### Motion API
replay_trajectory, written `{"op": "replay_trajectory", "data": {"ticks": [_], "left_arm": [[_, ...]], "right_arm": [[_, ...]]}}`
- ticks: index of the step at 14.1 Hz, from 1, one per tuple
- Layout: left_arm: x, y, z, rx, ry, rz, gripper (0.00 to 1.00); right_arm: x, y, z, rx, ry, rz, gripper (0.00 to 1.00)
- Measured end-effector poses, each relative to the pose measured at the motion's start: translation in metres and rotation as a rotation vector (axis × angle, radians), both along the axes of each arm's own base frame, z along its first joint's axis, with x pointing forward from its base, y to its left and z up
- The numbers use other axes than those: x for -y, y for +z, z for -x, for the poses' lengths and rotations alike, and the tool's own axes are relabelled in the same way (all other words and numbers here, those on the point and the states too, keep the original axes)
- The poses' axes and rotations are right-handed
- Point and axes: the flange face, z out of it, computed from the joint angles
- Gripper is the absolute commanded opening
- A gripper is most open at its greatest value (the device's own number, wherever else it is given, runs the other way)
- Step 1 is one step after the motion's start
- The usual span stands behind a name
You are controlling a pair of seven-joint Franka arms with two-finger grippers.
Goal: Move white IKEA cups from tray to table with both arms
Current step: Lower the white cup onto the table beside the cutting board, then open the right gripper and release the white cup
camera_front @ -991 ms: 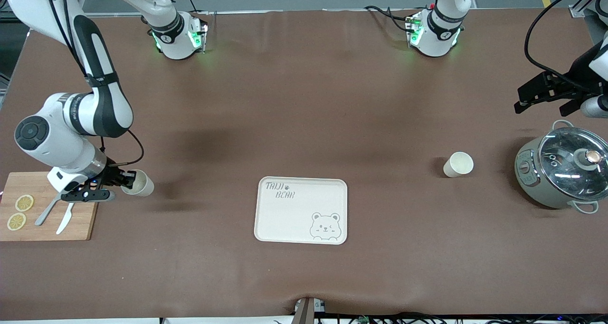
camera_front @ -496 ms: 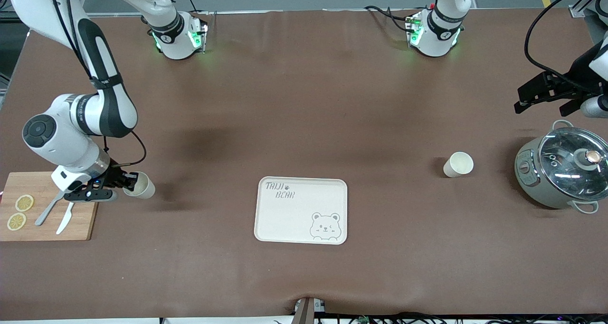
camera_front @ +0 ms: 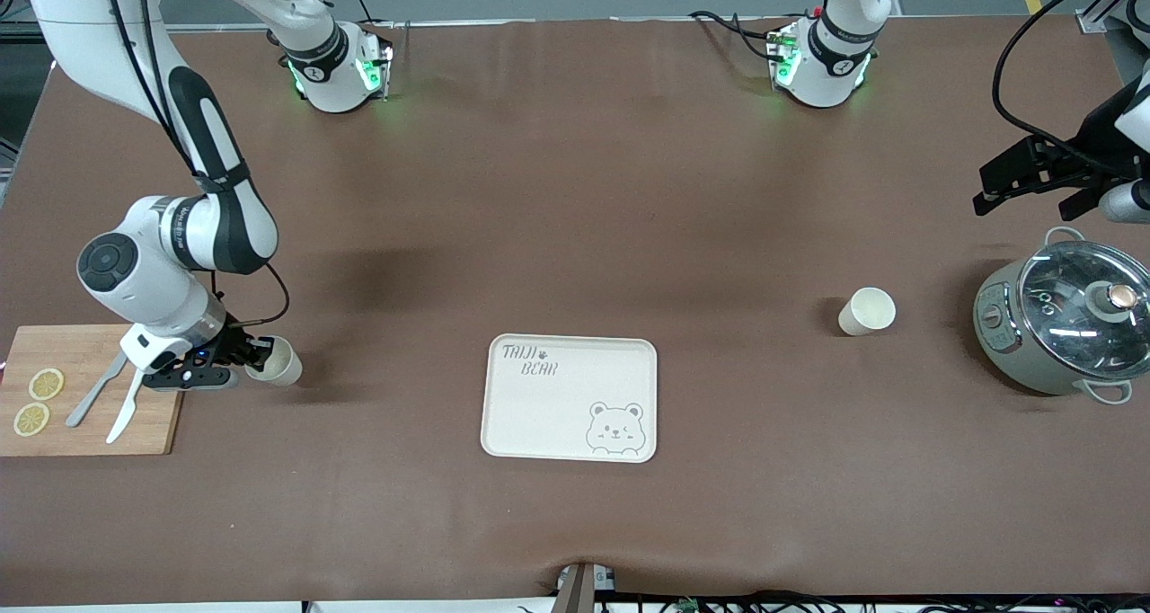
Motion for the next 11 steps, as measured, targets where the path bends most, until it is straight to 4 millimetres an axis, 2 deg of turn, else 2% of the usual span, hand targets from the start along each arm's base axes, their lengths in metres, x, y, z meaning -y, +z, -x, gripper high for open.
{"op": "replay_trajectory", "data": {"ticks": [6, 11], "left_arm": [[0.0, 0.0, 0.0, 0.001, 0.0, 0.0, 1.0], [0.0, 0.0, 0.0, 0.001, 0.0, 0.0, 1.0]], "right_arm": [[-0.002, -0.02, -0.001, 0.011, 0.005, 0.006, 0.0], [-0.003, -0.025, -0.001, 0.018, 0.008, 0.008, 0.0]]}}
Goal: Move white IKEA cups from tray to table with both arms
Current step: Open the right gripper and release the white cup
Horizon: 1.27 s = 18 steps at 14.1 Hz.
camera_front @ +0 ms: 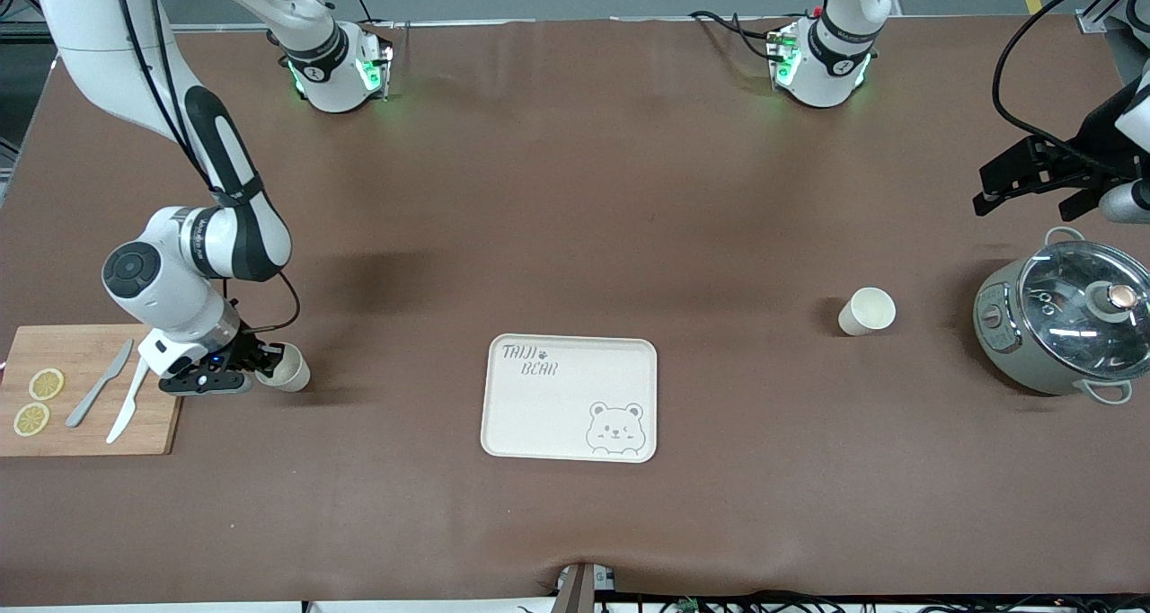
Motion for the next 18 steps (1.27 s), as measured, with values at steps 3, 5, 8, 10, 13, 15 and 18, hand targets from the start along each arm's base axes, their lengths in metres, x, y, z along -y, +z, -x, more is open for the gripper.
{"op": "replay_trajectory", "data": {"ticks": [3, 5, 8, 10, 13, 15, 18], "left_arm": [[0.0, 0.0, 0.0, 0.0, 0.0, 0.0, 1.0], [0.0, 0.0, 0.0, 0.0, 0.0, 0.0, 1.0], [0.0, 0.0, 0.0, 0.0, 0.0, 0.0, 1.0], [0.0, 0.0, 0.0, 0.0, 0.0, 0.0, 1.0], [0.0001, 0.0, 0.0, 0.0, 0.0, 0.0, 1.0], [0.0001, 0.0, 0.0, 0.0, 0.0, 0.0, 1.0], [0.0001, 0.0, 0.0, 0.0, 0.0, 0.0, 1.0]], "right_arm": [[0.0, -0.003, -0.0004, 0.006, 0.001, 0.002, 0.0], [0.0, -0.0035, -0.0005, 0.007, 0.001, 0.002, 0.04], [0.0, -0.0034, -0.0006, 0.008, 0.001, 0.002, 0.34], [0.0, -0.0033, -0.0007, 0.009, 0.001, 0.002, 0.47], [0.0, -0.0032, -0.0007, 0.009, 0.001, 0.002, 0.62], [0.0, -0.0032, -0.0007, 0.01, 0.001, 0.002, 0.81], [0.0007, -0.0029, -0.0009, 0.012, 0.0, 0.002, 1.0]]}}
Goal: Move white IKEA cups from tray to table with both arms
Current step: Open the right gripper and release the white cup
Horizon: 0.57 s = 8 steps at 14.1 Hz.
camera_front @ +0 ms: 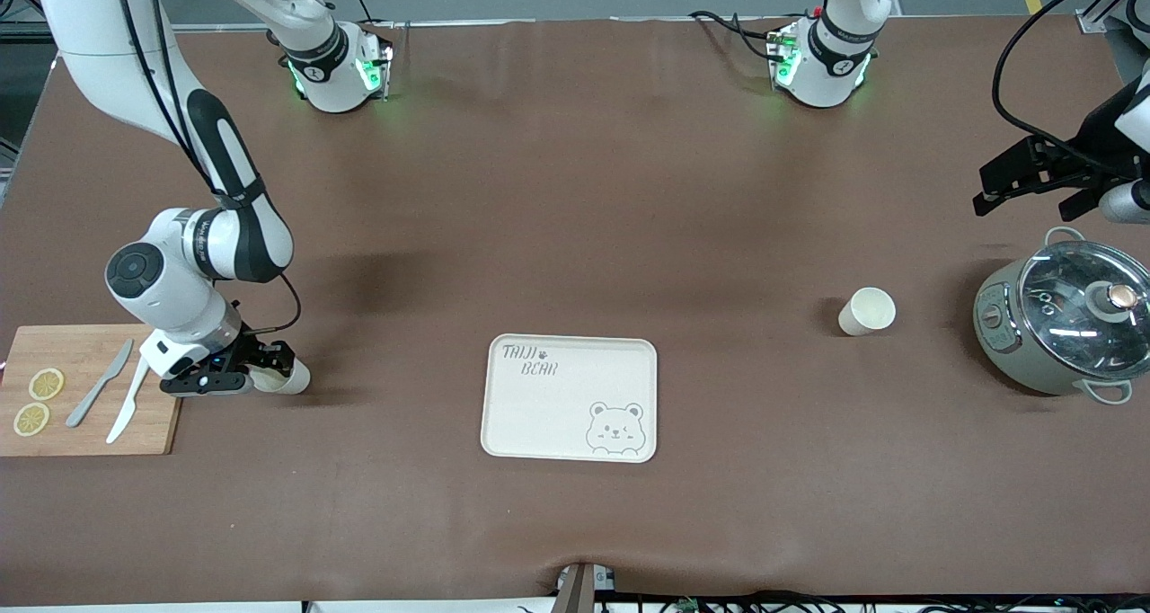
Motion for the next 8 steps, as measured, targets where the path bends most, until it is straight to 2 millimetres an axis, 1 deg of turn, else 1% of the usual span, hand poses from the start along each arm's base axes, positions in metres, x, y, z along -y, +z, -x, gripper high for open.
{"op": "replay_trajectory", "data": {"ticks": [5, 8], "left_arm": [[0.0, 0.0001, -0.0002, 0.001, 0.0, 0.0, 1.0], [0.0, 0.0002, -0.0002, 0.002, 0.0, 0.0, 1.0]], "right_arm": [[0.0017, 0.0006, -0.0004, 0.001, 0.001, 0.001, 1.0], [0.009, 0.0049, -0.0017, -0.013, 0.01, 0.004, 1.0]]}}
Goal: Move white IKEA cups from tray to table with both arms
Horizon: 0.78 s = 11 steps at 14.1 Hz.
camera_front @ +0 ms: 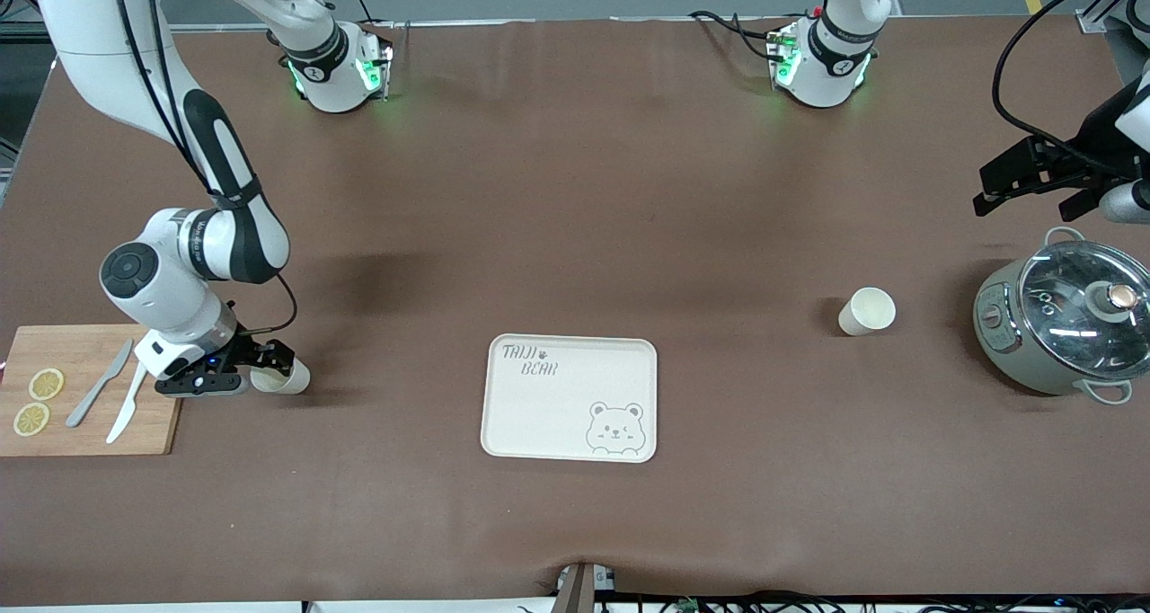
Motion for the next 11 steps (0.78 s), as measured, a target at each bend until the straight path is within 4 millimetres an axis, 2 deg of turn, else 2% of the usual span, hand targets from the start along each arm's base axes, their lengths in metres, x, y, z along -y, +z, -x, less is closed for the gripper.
{"op": "replay_trajectory", "data": {"ticks": [3, 5, 8, 11], "left_arm": [[0.0, 0.0, 0.0, 0.005, 0.0, 0.0, 1.0], [0.0, 0.001, -0.001, 0.006, 0.0, 0.001, 1.0], [0.0, 0.001, -0.001, 0.006, 0.0, 0.001, 1.0], [0.0, 0.001, -0.001, 0.007, 0.0, 0.001, 1.0]], "right_arm": [[0.008, 0.025, -0.003, -0.039, -0.007, -0.008, 1.0], [0.007, 0.059, -0.006, -0.066, -0.008, -0.021, 1.0], [0.005, 0.132, -0.005, -0.119, -0.004, -0.047, 1.0], [0.002, 0.224, 0.003, -0.176, 0.006, -0.071, 1.0]]}}
